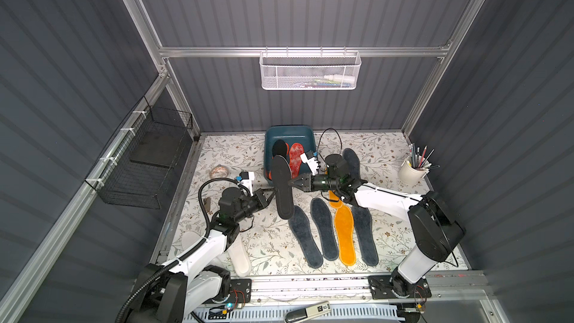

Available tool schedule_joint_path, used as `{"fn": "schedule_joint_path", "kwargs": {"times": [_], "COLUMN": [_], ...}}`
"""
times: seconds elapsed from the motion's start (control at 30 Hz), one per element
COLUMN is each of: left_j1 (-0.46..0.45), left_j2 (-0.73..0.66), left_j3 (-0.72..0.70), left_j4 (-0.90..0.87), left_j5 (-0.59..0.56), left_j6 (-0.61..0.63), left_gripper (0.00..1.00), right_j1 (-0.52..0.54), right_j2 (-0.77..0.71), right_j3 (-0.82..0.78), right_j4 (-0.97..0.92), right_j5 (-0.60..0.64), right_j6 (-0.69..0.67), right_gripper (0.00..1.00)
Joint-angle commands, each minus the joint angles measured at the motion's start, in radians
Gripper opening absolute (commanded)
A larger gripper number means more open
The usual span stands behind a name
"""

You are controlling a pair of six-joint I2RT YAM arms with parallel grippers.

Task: Put the insoles into the storage box
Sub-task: Place the insole in the storage box.

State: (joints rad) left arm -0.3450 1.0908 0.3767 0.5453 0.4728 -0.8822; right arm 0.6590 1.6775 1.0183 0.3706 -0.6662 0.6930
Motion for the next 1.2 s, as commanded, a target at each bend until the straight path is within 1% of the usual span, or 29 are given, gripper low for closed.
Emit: {"fn": "schedule_joint_path", "kwargs": {"times": [0.0, 0.1, 0.13, 0.17, 0.2, 0.23, 0.37, 0.4, 0.57, 0.63, 0.8, 0.93, 1.17], "left_j1": [0.007, 0.006, 0.008, 0.008, 0.008, 0.008, 0.008, 0.008, 0.008, 0.008, 0.008, 0.008, 0.008], "left_j2": [-0.004, -0.021, -0.030, -0.041, -0.056, -0.075, -0.167, -0.197, -0.327, -0.362, -0.399, -0.410, -0.425], "left_j3": [0.054, 0.067, 0.075, 0.080, 0.084, 0.089, 0.109, 0.115, 0.131, 0.140, 0.152, 0.158, 0.155], "left_j4": [-0.009, -0.039, -0.062, -0.086, -0.108, -0.135, -0.268, -0.312, -0.513, -0.577, -0.649, -0.678, -0.708], "left_j5": [0.008, -0.004, -0.015, -0.025, -0.035, -0.050, -0.126, -0.163, -0.317, -0.349, -0.370, -0.378, -0.387], "left_j6": [0.036, 0.046, 0.053, 0.058, 0.066, 0.074, 0.127, 0.147, 0.233, 0.264, 0.290, 0.296, 0.290], "left_gripper": [0.00, 0.00, 0.14, 0.48, 0.85, 1.00, 1.00, 1.00, 1.00, 1.00, 1.00, 1.00, 1.00], "right_j1": [0.007, 0.002, -0.003, -0.007, -0.016, -0.027, -0.083, -0.096, -0.146, -0.168, -0.192, -0.203, -0.222], "right_j2": [-0.001, -0.004, -0.006, -0.006, -0.006, -0.004, 0.001, 0.007, 0.065, 0.098, 0.206, 0.300, 0.438], "right_j3": [0.040, 0.055, 0.058, 0.065, 0.075, 0.083, 0.116, 0.134, 0.266, 0.324, 0.505, 0.634, 0.797], "right_j4": [-0.032, -0.057, -0.064, -0.076, -0.097, -0.111, -0.138, -0.160, -0.290, -0.313, -0.419, -0.478, -0.555], "right_j5": [0.007, 0.031, 0.039, 0.045, 0.054, 0.064, 0.089, 0.100, 0.154, 0.164, 0.213, 0.220, 0.235], "right_j6": [-0.003, -0.010, -0.009, -0.010, -0.012, -0.013, -0.008, -0.012, -0.075, -0.087, -0.162, -0.203, -0.244], "right_gripper": [0.00, 0.00, 0.00, 0.00, 0.00, 0.00, 0.00, 0.00, 0.00, 0.00, 0.00, 0.00, 0.00]}}
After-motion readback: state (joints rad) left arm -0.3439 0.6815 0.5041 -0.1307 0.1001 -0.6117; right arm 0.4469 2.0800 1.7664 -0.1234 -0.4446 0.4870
